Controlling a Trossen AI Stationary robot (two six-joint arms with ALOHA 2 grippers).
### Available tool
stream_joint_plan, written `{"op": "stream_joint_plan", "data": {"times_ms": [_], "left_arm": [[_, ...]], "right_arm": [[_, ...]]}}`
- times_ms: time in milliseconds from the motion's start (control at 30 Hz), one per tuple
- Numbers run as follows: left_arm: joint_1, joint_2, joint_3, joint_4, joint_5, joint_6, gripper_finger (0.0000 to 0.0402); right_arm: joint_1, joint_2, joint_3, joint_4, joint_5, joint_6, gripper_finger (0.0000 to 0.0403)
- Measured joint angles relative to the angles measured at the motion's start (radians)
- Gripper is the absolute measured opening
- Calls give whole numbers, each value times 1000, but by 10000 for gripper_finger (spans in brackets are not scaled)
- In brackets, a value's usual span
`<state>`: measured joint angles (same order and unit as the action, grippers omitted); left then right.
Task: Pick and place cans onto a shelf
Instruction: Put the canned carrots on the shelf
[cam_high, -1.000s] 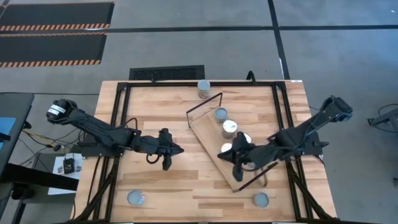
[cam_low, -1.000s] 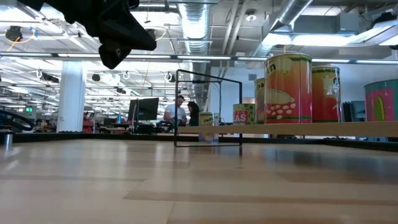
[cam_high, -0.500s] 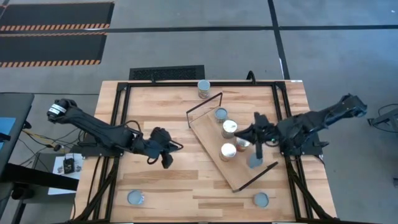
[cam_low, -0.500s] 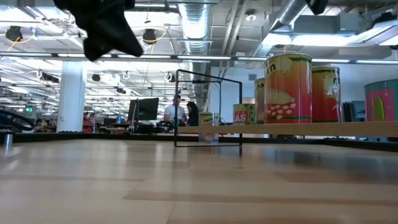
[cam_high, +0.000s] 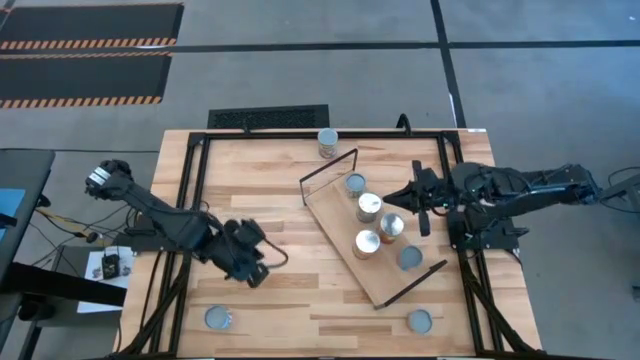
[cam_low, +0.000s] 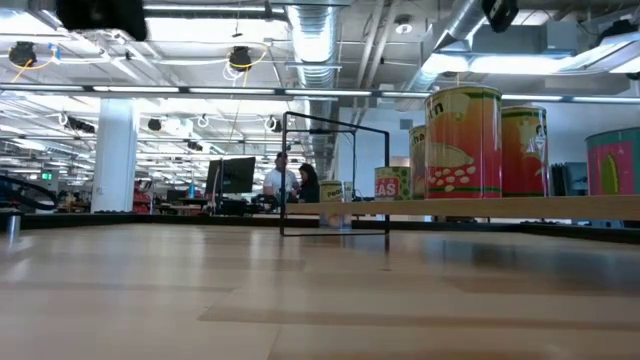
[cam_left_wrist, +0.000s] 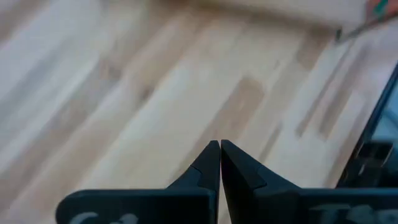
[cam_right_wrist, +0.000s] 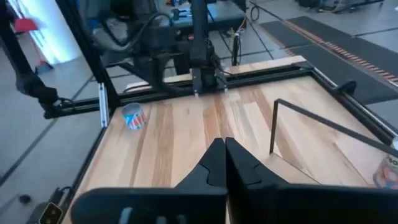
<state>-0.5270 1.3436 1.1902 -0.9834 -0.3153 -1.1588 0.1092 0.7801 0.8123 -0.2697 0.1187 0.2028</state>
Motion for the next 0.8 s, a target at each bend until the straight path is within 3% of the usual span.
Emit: {"op": "stream_joint_plan", "data": {"times_ms": [333, 533, 700, 800], "left_arm": [[-185, 233, 179, -105, 178, -326, 0], [-315, 295, 206, -101, 290, -574, 5], [-402, 295, 180, -109, 328, -730, 38], [-440, 302, 180, -125, 328, -741, 68]], "right_arm": [[-130, 46, 2, -11, -196, -57, 7], [-165, 51, 1, -18, -234, -80, 7], [-177, 53, 1, -14, -237, -81, 7], [-176, 54, 1, -12, -237, -81, 7]]}}
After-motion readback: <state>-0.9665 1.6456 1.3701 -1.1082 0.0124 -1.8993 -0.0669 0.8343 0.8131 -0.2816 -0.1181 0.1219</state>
